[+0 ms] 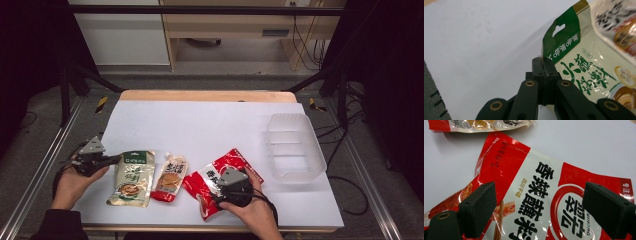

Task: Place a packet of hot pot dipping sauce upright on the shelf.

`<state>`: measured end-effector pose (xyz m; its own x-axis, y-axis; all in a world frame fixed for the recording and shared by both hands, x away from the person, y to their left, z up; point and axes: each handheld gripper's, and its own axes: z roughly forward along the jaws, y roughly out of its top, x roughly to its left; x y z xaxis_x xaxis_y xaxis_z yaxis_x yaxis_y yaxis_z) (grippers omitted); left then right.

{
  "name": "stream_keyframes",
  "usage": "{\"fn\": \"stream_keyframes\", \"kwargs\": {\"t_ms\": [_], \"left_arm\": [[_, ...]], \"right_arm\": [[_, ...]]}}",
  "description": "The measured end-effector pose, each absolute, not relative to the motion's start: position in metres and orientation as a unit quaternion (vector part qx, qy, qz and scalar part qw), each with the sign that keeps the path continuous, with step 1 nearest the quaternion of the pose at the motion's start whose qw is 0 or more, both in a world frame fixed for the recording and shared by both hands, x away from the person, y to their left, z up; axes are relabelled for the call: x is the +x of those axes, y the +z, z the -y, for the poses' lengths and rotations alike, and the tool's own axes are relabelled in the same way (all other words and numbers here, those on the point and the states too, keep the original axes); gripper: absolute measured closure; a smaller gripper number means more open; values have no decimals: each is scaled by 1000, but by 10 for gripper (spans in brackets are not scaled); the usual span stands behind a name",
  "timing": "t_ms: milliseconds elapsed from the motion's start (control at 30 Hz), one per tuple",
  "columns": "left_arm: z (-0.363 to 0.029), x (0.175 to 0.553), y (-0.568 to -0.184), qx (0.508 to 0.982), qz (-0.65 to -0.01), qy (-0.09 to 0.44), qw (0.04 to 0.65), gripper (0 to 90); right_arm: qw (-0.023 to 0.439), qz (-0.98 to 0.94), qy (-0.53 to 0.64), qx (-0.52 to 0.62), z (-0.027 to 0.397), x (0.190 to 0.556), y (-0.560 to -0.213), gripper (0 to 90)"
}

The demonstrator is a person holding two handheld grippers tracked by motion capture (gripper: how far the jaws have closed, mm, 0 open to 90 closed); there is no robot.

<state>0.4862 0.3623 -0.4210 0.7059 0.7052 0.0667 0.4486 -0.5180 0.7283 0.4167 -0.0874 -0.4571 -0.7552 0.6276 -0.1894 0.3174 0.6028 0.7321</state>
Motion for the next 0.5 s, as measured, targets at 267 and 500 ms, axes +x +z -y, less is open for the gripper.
{"fn": "stream_keyframes", "kwargs": {"t_ms": [267,500], "left_arm": [[-367,469,-383,851,-317,192,373,900],[-364,451,-350,849,-292,223,379,900]], "right_arm": [[219,-867,355,272,89,417,-457,129],[216,-868,356,271,88,417,-457,129]]}}
